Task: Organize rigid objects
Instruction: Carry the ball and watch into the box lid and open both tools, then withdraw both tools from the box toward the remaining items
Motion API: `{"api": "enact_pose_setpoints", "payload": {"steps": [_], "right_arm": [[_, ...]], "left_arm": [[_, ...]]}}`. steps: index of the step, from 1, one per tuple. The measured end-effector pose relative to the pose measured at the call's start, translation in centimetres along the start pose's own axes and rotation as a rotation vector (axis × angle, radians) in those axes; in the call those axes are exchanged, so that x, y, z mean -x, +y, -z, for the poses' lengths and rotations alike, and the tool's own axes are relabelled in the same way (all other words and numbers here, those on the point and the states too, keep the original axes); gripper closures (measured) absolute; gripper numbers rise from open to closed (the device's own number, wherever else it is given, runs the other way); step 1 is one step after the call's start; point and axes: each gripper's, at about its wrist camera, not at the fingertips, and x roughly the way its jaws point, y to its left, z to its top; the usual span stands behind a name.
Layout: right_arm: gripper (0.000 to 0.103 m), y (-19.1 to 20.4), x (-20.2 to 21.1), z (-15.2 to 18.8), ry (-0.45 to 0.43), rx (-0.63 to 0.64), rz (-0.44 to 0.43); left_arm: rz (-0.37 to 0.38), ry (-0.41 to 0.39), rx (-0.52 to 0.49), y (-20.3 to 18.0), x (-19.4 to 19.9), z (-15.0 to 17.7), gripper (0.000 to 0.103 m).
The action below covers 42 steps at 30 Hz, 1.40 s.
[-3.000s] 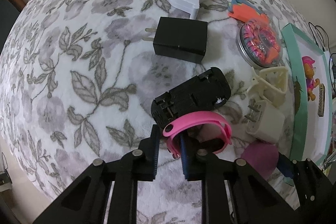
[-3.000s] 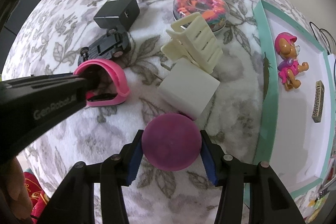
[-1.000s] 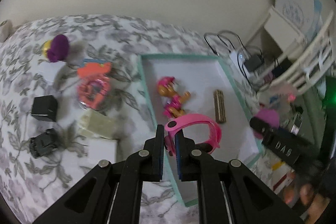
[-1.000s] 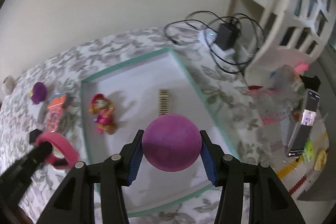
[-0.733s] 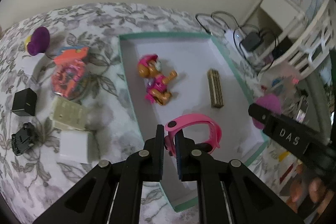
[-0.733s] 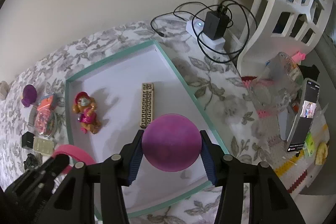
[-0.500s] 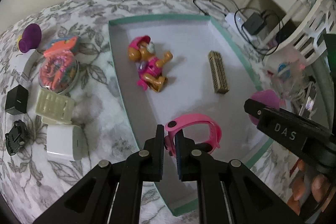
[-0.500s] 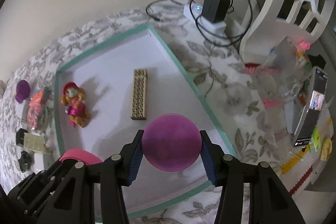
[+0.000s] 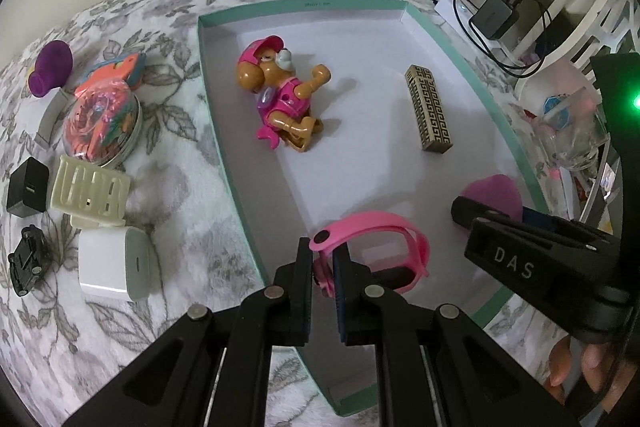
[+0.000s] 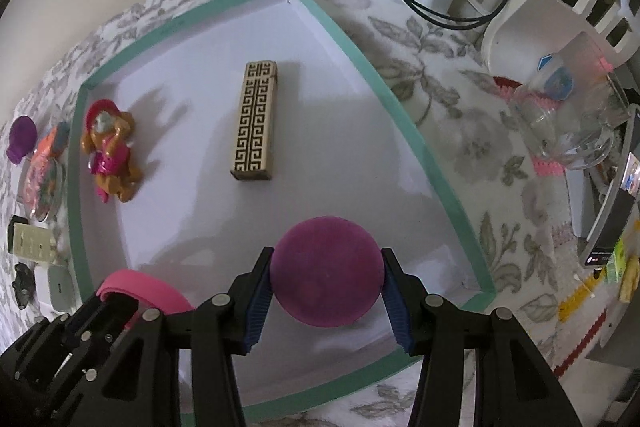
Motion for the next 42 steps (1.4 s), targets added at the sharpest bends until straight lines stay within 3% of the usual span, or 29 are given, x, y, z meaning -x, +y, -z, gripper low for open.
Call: {"api": "enact_pose_setpoints", "payload": {"steps": [7,10,12,20,28,30,34,38,42], "right_arm": [[0.048,0.1,0.0,0.2,0.003,0.0,0.006],[0.041,0.3,0.0,0.2,0.004,0.014,0.03],[0.037,0.4,0.2,0.2,0.007,0.018,0.027],[0.035,-0.2,2.6,-0.3,-0.05,0.002,0.021],[0.035,-0.3,4.8,-0.9,-0.095,-0.015,0.005],[0.027,-0.1,4.8,-0.8,-0.096,-0.02,-0.006],[0.024,0.0,4.5,-0.7,-0.095,-0.016,-0.007],[0.006,0.2,4.3,-0.6,-0.094,-0.018,-0.015],[0.0,0.5,4.2,-0.5,-0.096,-0.006,-0.012]], "left_arm": [[-0.007,0.015,-0.009,-0.1,-0.2,-0.1,0.088],[0.011,0.008,-0.012,-0.2,0.2,-0.2,0.077],[0.014,-0.005,-0.026,-0.5,0.8,-0.3,0.055],[0.02,-0.057,-0.043,-0.3,3.5,-0.7,0.05],[-0.051,-0.097,-0.007,1.4,5.9,-1.6,0.036],[-0.078,-0.106,-0.006,1.9,6.2,-1.6,0.036],[-0.128,-0.104,0.018,3.2,6.1,-1.7,0.034],[-0.136,-0.092,0.066,4.7,5.9,-1.7,0.014],[-0.146,-0.09,0.088,5.8,5.5,-1.7,0.004]]}}
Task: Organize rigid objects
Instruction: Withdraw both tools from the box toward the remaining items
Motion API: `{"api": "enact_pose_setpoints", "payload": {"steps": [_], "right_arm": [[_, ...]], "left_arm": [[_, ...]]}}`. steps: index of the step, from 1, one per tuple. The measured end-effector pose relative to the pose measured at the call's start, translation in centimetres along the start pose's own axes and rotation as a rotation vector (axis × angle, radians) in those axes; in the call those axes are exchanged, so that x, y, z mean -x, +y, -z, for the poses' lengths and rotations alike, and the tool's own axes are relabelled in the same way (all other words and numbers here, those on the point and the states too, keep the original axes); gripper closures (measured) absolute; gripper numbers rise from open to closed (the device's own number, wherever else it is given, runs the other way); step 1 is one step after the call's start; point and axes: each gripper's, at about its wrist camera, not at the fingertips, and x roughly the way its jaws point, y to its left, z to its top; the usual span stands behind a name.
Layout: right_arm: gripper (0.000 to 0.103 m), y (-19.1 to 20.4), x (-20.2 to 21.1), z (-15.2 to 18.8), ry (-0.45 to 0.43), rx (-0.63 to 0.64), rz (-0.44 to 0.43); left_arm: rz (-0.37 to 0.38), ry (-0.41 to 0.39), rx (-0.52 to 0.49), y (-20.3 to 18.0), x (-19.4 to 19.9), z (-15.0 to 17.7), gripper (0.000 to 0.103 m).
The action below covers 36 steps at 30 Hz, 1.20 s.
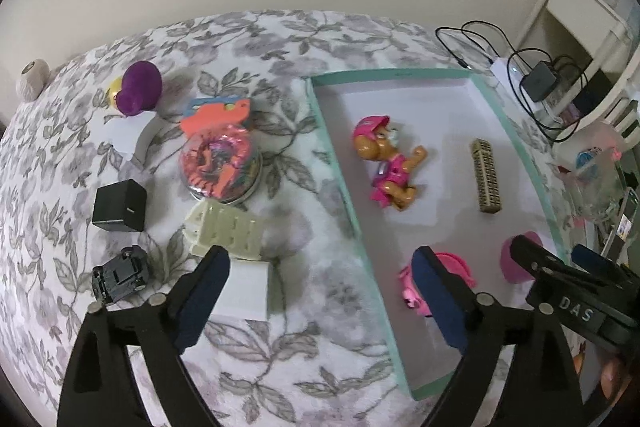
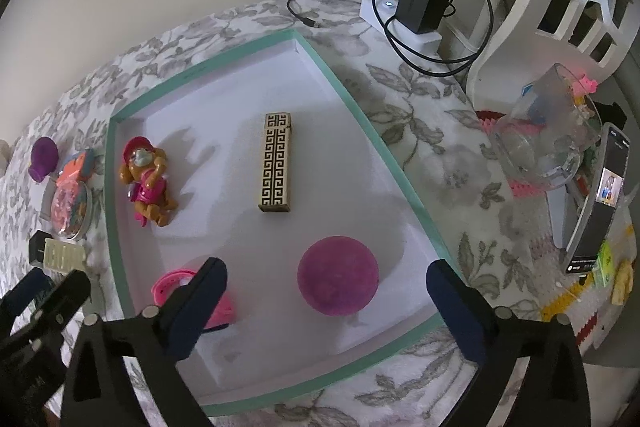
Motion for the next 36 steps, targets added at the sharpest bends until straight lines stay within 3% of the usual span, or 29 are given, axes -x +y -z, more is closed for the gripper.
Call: {"api": "enact_pose_setpoints", "payload": {"steps": [12,17,21,25,31,36], "right_arm": [[0.0,0.8,-0.4,0.2,0.006,0.022,0.006],[0.0,1.5,0.2,0.1,-0.007,0.016,-0.041],[0.0,3.1,1.4,-0.2,-0.031,0.027,-0.101],[0.0,5.8,3.5,-0.7,-0.075,0.063,-0.16],[0.0,10.5,6.5,-1.4,-0.138,0.144,-0.211],[0.0,14.5,7.1,-1.3,-0.129,0.195,-0.249]], "left_arm": [[0.03,-0.01,0.086,3.0,0.2,-0.4,0.002],[0.061,-0.068,0.17,6.5,1.7,-1.1,0.002],[-0.033,-0.067,0.197,9.6,2.7,-1.5,0.002],[-0.078,-0.036,0.273,13.9,3.6,-1.5,0.002],[-0.158,-0.062,0.352,19.4,5.2,-0.9,0.002],[-0.189,-0.053,0.388,22.0,5.7,-0.6,0.002]]}}
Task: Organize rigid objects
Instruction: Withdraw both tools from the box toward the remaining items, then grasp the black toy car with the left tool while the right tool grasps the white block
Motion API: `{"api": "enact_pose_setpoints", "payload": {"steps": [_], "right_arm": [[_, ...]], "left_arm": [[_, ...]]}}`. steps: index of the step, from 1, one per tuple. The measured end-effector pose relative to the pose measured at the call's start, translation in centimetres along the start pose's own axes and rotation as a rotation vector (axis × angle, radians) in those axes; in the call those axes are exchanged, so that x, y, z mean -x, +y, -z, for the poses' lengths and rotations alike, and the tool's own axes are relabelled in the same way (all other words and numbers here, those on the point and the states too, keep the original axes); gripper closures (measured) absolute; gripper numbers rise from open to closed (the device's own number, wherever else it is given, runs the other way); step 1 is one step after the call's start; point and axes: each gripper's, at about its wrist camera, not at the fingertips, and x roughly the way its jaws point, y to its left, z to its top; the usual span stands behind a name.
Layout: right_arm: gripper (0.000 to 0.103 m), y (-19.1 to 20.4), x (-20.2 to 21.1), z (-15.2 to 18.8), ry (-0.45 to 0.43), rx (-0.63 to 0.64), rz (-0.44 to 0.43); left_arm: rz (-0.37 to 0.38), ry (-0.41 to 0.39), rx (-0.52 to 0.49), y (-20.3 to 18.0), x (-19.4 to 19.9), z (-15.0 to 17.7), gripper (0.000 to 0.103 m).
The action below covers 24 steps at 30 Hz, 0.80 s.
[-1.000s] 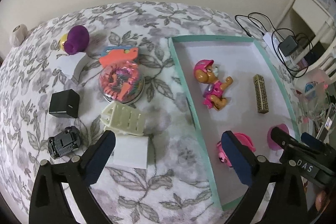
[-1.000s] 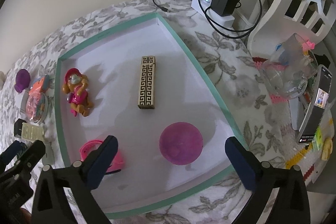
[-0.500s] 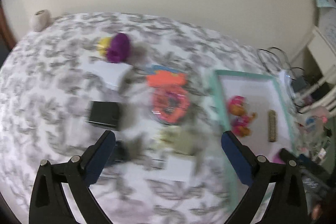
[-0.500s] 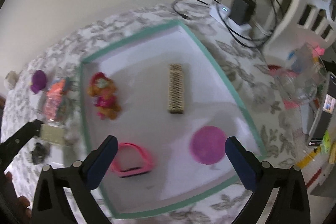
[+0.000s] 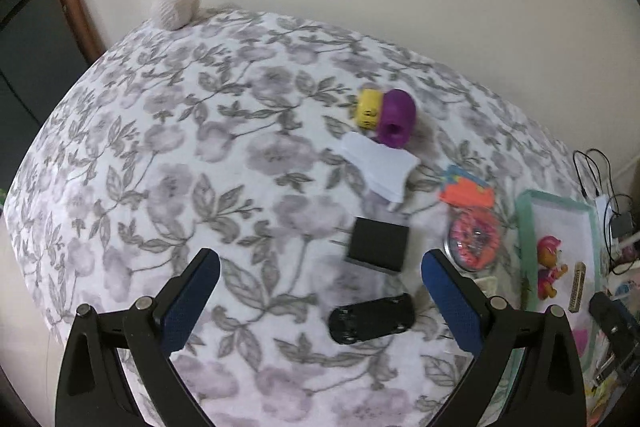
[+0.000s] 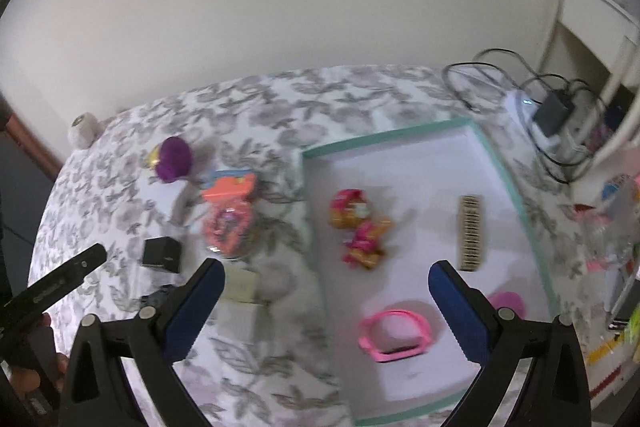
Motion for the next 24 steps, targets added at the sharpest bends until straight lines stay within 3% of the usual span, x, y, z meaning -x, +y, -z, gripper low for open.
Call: {"api": "enact_pose_setpoints", "payload": {"steps": [5,13,24], "right_arm": [[0.0,3.3,-1.8,0.4,0.043,0.066,-0.013],[0.0,7.0,-5.8,3.1,0.142,0.178,-0.009],[0.0,5.6,-8.9,4.7,0.232,0.162,0.008]], "left_arm": [[0.026,0.046,0.049,1.4,-1.1,-0.1,0.002],[0.038,0.136,0.004,0.6,-4.2,0.9,0.002],[0.047,0.262,-0.155,-2.1,-7.7,3.0,0.002]]}}
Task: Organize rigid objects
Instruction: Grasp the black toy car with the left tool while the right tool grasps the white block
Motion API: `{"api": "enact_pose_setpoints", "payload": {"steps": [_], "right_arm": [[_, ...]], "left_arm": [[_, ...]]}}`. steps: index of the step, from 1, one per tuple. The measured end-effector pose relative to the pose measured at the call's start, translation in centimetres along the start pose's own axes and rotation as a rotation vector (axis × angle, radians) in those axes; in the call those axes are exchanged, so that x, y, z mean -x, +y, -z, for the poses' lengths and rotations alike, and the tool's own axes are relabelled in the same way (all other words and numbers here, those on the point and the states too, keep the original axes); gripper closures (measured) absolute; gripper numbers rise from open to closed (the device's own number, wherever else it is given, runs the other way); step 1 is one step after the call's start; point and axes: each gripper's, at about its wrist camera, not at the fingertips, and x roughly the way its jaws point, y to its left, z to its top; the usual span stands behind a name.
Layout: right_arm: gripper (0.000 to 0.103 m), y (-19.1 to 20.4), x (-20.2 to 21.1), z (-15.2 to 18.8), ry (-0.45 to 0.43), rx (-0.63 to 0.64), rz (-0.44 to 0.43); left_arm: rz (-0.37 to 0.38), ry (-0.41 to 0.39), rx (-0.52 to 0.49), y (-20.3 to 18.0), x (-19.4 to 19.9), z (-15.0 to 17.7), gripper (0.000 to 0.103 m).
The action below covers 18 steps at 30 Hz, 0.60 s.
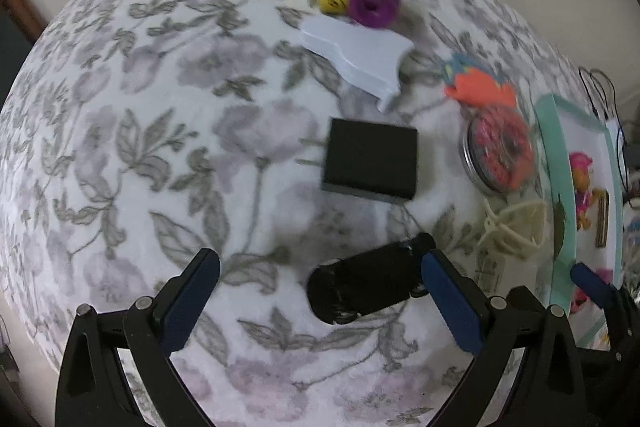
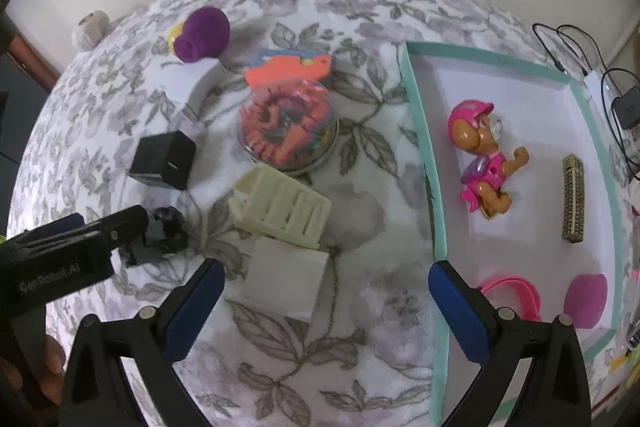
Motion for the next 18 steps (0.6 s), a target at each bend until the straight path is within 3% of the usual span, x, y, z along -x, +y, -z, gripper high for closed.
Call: {"api": "enact_pose_setpoints", "payload": {"steps": [12,18], "right_arm": [[0.0,-1.0,-0.5,0.2,0.015,-0.026,-0.027],[0.0,-0.9,-0.4,0.2,0.014,-0.029,-0.028]], "left_arm": [[-0.047,-0.007,-0.098,-1.8,-0.3,0.1,0.002],[-0.019,0.014,-0.089,-1.8,-0.9,0.4,0.002]]}}
